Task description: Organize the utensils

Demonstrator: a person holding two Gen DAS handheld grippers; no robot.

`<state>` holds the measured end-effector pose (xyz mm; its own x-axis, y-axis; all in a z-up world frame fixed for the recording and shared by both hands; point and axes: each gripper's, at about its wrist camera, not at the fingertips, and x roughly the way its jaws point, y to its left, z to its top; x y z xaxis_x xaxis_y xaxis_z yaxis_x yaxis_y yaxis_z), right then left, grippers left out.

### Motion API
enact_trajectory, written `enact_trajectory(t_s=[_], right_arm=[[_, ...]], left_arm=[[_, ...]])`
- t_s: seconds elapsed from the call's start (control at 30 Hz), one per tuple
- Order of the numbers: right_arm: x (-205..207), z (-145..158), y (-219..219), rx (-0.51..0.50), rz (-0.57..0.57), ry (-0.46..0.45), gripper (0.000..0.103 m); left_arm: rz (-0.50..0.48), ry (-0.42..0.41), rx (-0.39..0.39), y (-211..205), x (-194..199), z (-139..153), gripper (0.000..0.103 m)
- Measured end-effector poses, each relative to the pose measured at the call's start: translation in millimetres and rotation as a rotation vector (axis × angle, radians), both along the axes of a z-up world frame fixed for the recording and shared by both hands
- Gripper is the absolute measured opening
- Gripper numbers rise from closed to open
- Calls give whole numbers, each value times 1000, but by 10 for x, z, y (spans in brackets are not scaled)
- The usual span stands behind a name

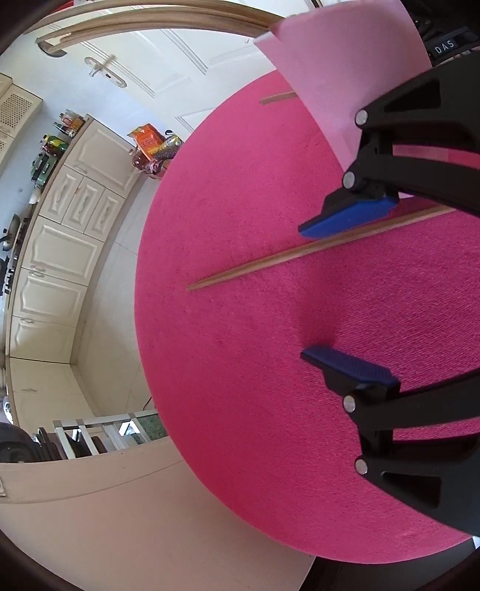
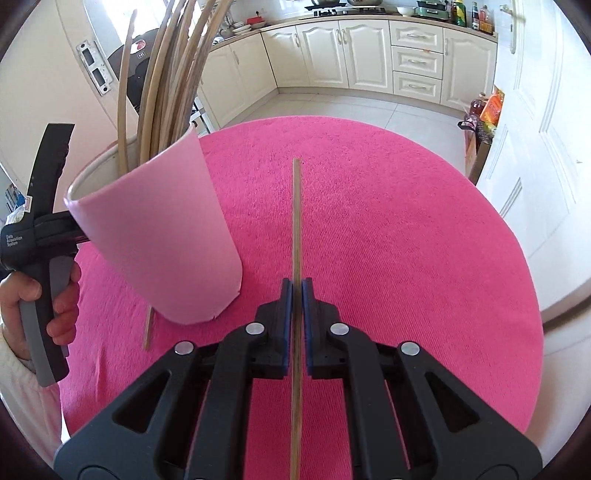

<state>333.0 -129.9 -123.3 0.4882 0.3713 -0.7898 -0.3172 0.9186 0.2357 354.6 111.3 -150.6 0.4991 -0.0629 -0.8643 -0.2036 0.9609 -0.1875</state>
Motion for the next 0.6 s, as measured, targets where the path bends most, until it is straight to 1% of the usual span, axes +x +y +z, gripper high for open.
enact_trajectory(t_s=[0.1, 0.13, 0.17, 0.2, 0.23, 0.27, 0.3, 0.33, 0.37, 0.4, 0.43, 0.47, 0.5, 0.53, 0.6], right_arm=[[40, 45, 114, 22, 50, -22, 6], [41, 59, 177, 12, 84, -30, 6], [29, 78, 245, 9, 132, -57, 7], [34, 76, 272, -5, 152, -72, 6], [43, 69, 267, 3, 162, -72, 6], [48, 74, 253, 13, 162, -72, 6], [60, 78, 250, 25, 160, -61, 6], [46, 95, 256, 33, 162, -69, 6], [39, 104, 266, 46, 166, -72, 6], [24, 127, 299, 57, 170, -78, 6], [-6, 162, 326, 58, 186, -100, 7], [-44, 173, 361, 65, 209, -97, 7], [-72, 189, 394, 60, 212, -99, 7], [-49, 181, 389, 52, 206, -94, 7], [-81, 203, 400, 45, 202, -94, 7]], left_arm=[[-15, -5, 26, -46, 66, -8, 60], [-20, -4, 39, -54, 75, -14, 60], [-26, -10, 47, -52, 75, -9, 58], [-21, -23, 65, -44, 60, 1, 58], [-25, -22, 85, -53, 65, -11, 58], [-31, -8, 82, -55, 79, -26, 58], [-38, -13, 81, -59, 65, -15, 58], [-44, -17, 88, -70, 60, -5, 52], [-53, -26, 97, -88, 54, 9, 41], [-58, -10, 107, -98, 67, 2, 35], [-62, -2, 124, -128, 68, 9, 21], [-67, -9, 147, -165, 52, 15, 2], [-72, -1, 160, -191, 36, -10, 0], [-72, 1, 156, -194, 12, -14, 0], [-81, 4, 122, -179, -34, 16, 0]])
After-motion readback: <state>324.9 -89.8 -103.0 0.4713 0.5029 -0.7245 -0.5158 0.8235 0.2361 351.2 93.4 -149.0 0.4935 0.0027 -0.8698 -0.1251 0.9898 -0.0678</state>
